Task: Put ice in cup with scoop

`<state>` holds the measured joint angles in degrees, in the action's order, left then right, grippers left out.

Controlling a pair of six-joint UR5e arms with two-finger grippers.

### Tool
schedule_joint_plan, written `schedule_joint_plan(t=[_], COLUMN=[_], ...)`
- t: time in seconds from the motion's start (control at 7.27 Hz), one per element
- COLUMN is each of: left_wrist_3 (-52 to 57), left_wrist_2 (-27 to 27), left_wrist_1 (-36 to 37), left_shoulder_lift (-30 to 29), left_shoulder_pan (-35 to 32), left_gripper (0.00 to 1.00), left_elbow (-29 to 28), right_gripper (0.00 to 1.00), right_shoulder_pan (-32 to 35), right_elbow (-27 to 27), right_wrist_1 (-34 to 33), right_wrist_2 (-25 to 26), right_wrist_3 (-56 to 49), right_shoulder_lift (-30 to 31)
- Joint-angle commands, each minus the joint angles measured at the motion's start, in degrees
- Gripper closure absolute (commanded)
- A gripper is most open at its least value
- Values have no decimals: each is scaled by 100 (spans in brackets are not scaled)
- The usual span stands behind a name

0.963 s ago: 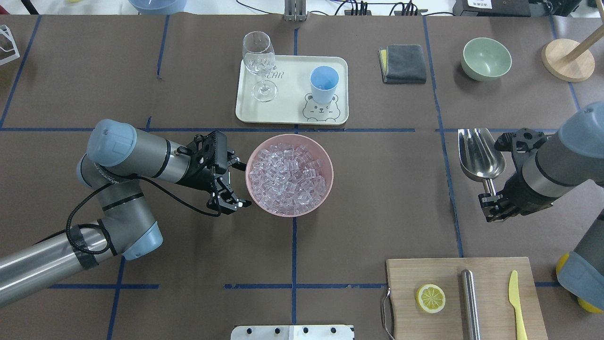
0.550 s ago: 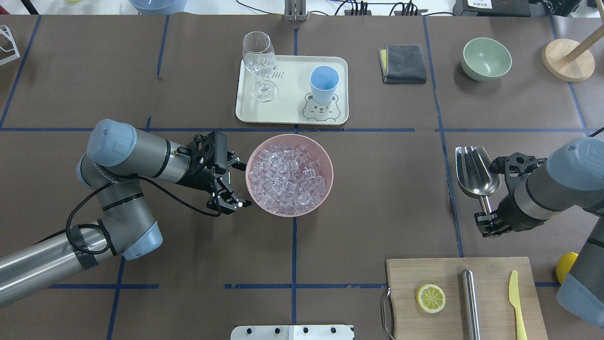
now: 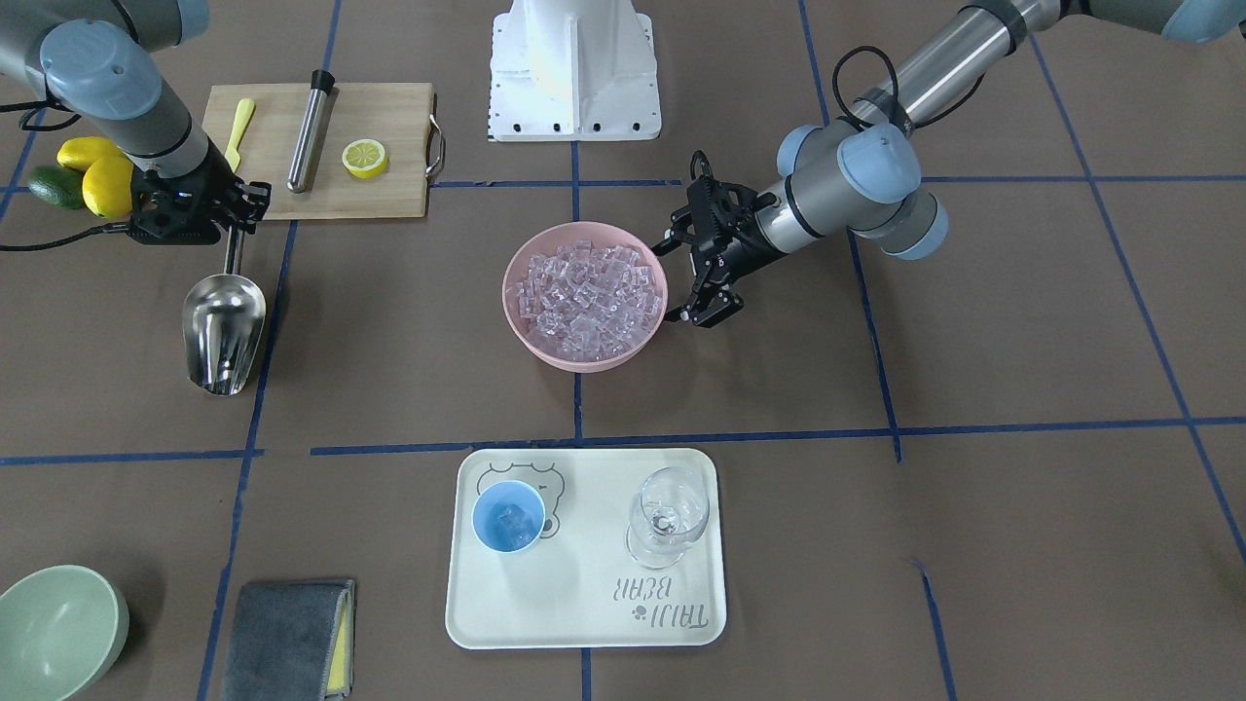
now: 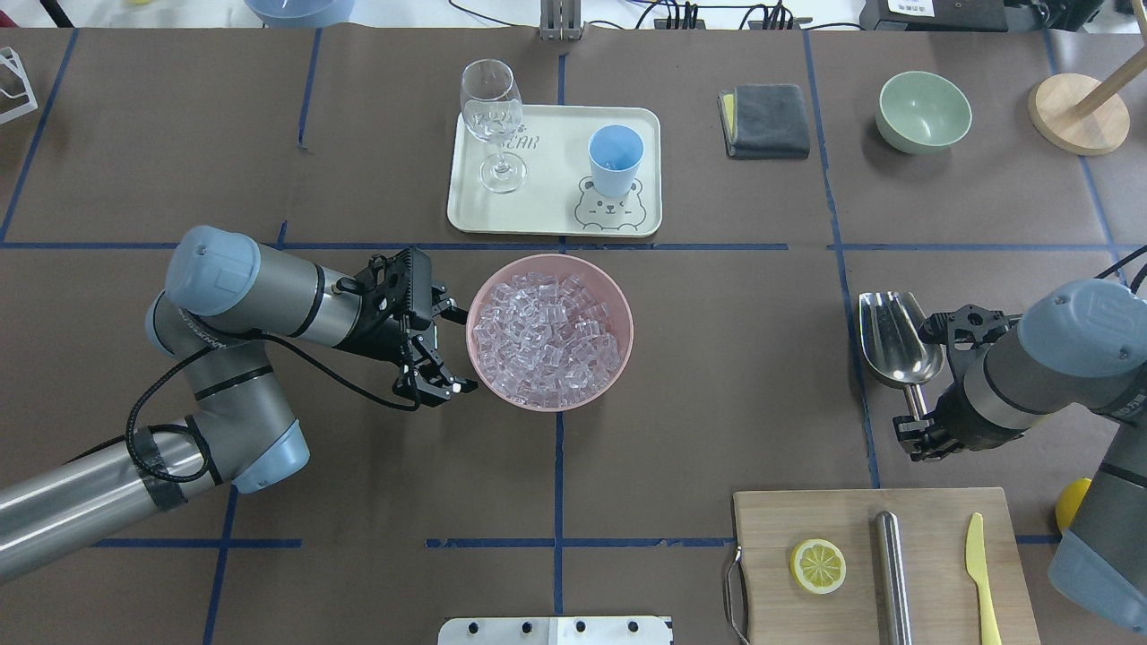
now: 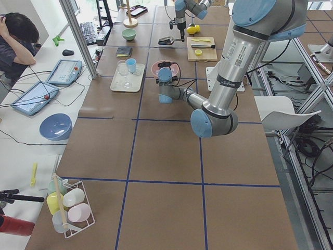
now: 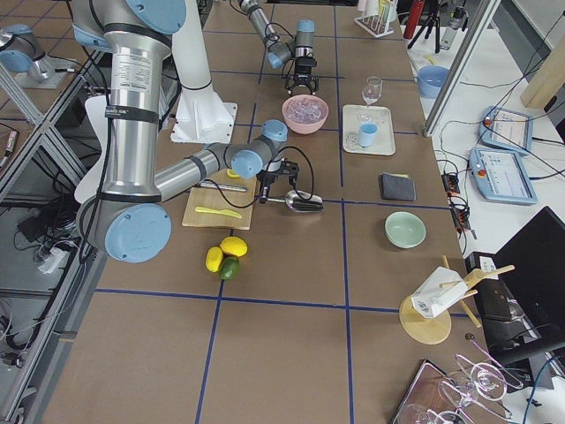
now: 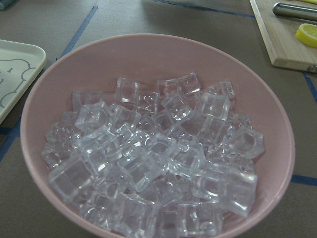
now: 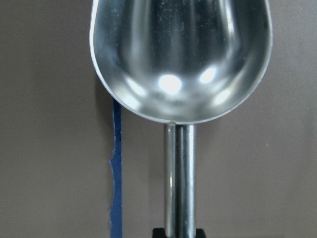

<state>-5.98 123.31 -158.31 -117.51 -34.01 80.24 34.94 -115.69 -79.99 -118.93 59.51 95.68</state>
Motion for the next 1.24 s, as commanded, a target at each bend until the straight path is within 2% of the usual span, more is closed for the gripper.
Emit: schedule_joint_plan(t=[0.0,0.41,0.69,0.96,1.1], left_wrist_3=[0,0,0,0,0], left_wrist_2=[0,0,0,35,70], left_wrist_1=[1,1,28,54,72], left_shoulder_lift=[0,8,61,174,280], left_shoulder_pan=[0,-9,-35,-79,-244], left_gripper=[0,0,0,0,0], left_elbow=[0,0,0,9,9], right_gripper=[1,0,0,0,0], right_shoulder_pan=[-14,56,887,2020,2765], right_elbow=[12,30,55,99,100], right_wrist_1=[1,-8,-86,-365,-1055], right_wrist_2=[-8,71,457,170,-145], right_wrist_3=[-9,-45,-254,-1917,-3135], right_shoulder_lift=[-41,-295,-454,-401,-462])
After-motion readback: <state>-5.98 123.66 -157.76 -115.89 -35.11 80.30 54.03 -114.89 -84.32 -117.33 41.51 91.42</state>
